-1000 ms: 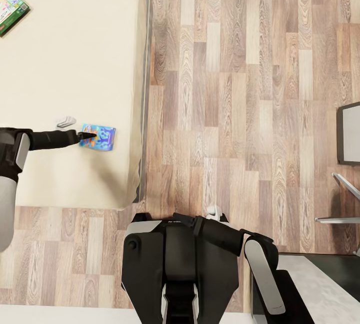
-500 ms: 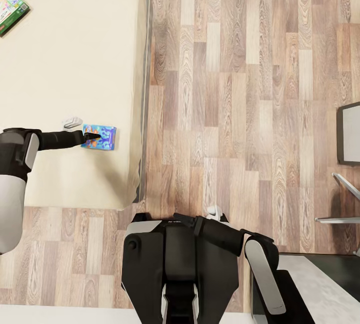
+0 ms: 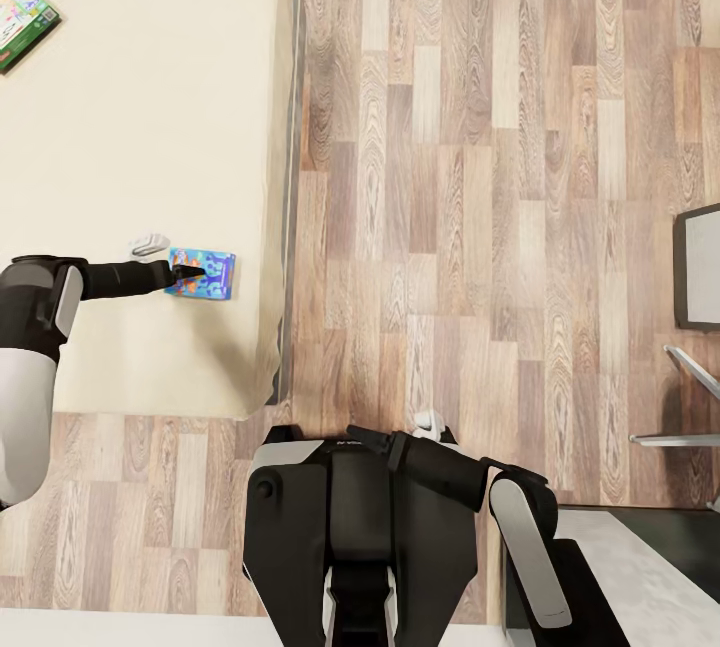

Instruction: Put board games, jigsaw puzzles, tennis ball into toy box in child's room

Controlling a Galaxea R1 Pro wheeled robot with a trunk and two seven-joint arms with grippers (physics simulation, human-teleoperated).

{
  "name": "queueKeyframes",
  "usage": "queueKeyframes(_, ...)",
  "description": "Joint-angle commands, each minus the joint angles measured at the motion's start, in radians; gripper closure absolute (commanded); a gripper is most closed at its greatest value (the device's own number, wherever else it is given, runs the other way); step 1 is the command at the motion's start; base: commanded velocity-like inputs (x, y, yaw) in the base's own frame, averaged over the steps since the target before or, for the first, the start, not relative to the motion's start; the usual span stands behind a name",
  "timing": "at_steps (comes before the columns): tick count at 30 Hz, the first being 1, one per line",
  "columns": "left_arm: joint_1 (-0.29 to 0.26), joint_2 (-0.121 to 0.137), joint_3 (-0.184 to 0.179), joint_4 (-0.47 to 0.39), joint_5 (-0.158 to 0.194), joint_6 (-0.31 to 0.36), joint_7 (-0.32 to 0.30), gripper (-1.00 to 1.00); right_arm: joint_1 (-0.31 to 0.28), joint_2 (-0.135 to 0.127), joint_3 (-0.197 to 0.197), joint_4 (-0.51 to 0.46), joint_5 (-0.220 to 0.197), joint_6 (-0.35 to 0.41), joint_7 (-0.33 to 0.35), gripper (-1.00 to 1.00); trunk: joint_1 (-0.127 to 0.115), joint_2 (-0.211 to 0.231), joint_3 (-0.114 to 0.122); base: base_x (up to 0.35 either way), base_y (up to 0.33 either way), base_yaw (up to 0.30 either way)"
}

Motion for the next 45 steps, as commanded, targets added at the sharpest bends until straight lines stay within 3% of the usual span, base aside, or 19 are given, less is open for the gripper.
queueKeyframes(1, 0.0, -0.002, 0.002, 0.002, 0.01, 0.018, -0.01, -1.0, 0.0, 0.001, -0.001, 0.0, 0.005, 0.004, 0.006, -1.0, 0.001, -0.001, -0.001, 0.0, 0.0, 0.0)
queueKeyframes(27, 0.0, -0.006, 0.005, 0.002, 0.016, 0.029, -0.035, -1.0, 0.0, 0.001, -0.001, 0.0, 0.005, 0.004, 0.006, -1.0, 0.001, -0.001, -0.001, 0.0, 0.0, 0.0)
queueKeyframes(45, 0.0, -0.018, 0.005, 0.002, 0.016, 0.052, -0.088, -1.0, 0.0, 0.001, -0.001, 0.0, 0.005, 0.004, 0.007, -1.0, 0.001, -0.001, -0.001, 0.0, 0.0, 0.0)
